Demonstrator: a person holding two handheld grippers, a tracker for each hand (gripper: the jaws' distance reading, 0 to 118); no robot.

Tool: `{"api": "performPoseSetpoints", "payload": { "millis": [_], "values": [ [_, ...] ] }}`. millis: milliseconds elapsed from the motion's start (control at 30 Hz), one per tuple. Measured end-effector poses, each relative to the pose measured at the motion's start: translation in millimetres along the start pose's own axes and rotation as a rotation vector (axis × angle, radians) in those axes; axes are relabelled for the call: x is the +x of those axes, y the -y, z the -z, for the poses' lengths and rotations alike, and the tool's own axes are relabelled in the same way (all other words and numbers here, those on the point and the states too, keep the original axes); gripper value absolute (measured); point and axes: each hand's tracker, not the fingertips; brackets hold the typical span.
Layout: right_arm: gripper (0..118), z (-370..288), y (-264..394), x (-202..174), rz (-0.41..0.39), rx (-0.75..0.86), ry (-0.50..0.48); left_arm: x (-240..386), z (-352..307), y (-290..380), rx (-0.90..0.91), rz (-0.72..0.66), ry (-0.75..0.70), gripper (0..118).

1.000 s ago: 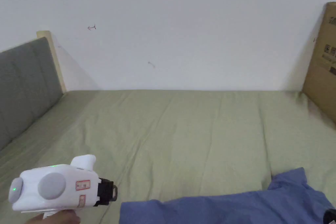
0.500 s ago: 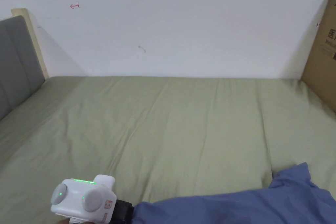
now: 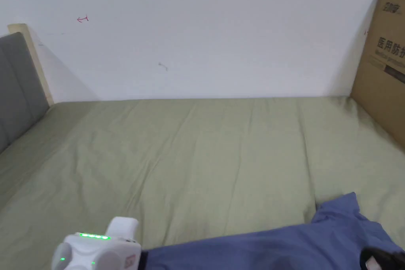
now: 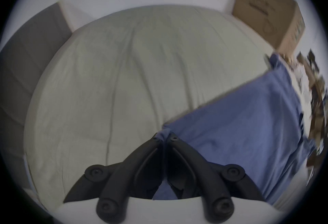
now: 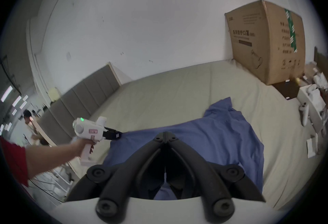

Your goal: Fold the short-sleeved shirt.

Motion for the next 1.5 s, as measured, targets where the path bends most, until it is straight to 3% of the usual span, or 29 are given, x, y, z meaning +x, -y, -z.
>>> {"api": "performPoseSetpoints", "payload": {
  "millis": [100,200,233,300,367,500,600,700,833,867,933,967,1033,1067,1100,1133,1167,1267,1367,1500],
  "values": [
    [0,31.1,-53.5,43.4,0.007,-0.059,0.074,-13.4,-32.3,-6.8,0.126,-0.075,0.056,3],
    [0,83.5,-88.4,91.8,-0.12,-0.196,0.172,-11.0,-54.9,-6.9,0.141,-0.056,0.083,3],
    [1,102.3,-95.5,107.2,-0.135,-0.269,0.155,-10.3,-58.8,-7.0,0.14,-0.045,0.097,3],
    [40,137.6,-104.7,133.3,-0.125,-0.367,0.218,-9.9,-65.1,-6.5,0.138,-0.027,0.111,3],
    [103,170.3,-107.5,164.3,-0.083,-0.419,0.254,-3.2,-70.5,-6.4,0.134,-0.022,0.112,3],
    [113,216.5,-99.4,201.0,0.001,-0.467,0.357,-5.8,-72.5,-11.1,0.11,-0.038,0.132,3],
    [113,250.6,-93.8,226.9,0.008,-0.573,0.438,-4.8,-72.4,-11.8,0.106,-0.035,0.128,3],
    [113,273.9,-80.5,245.8,-0.047,-0.663,0.56,-4.0,-66.6,-12.3,0.093,-0.043,0.125,3],
    [113,299.6,-61.2,242.5,-0.148,-0.796,0.52,-3.0,-56.0,-9.8,0.066,-0.051,0.124,3],
    [113,304.5,-57.2,237.3,-0.197,-0.8,0.551,-5.6,-51.0,-9.5,0.058,-0.049,0.12,3],
    [112,307.0,-57.6,229.4,-0.223,-0.769,0.596,-5.8,-47.7,-8.2,0.046,-0.05,0.11,3],
    [103,305.9,-56.5,224.1,-0.199,-0.752,0.601,-6.2,-47.6,-7.2,0.041,-0.056,0.11,3],
    [68,299.9,-58.3,213.5,-0.123,-0.749,0.476,-8.6,-48.0,-4.6,0.037,-0.074,0.116,3],
    [42,294.7,-59.3,204.7,-0.177,-0.73,0.507,-9.0,-49.6,-3.3,0.036,-0.083,0.12,3],
    [14,291.2,-60.5,199.3,-0.21,-0.734,0.446,-8.9,-51.8,-2.6,0.038,-0.089,0.121,3],
    [0,286.8,-60.6,195.3,-0.204,-0.746,0.401,-10.3,-54.3,-1.5,0.04,-0.096,0.122,3],
    [0,279.1,-60.7,192.4,-0.2,-0.757,0.386,-10.1,-57.9,-1.1,0.041,-0.105,0.125,3],
    [0,249.7,-64.2,182.4,-0.013,-0.705,0.225,-8.9,-74.9,-0.1,0.051,-0.126,0.141,3],
    [0,192.2,-85.8,169.7,0.02,-0.469,0.204,-6.9,-103.2,-2.9,0.086,-0.121,0.158,3],
    [0,107.0,-125.9,153.4,0.037,-0.29,0.217,-7.0,-149.2,-22.2,0.158,-0.108,0.167,3]
  ]
}}
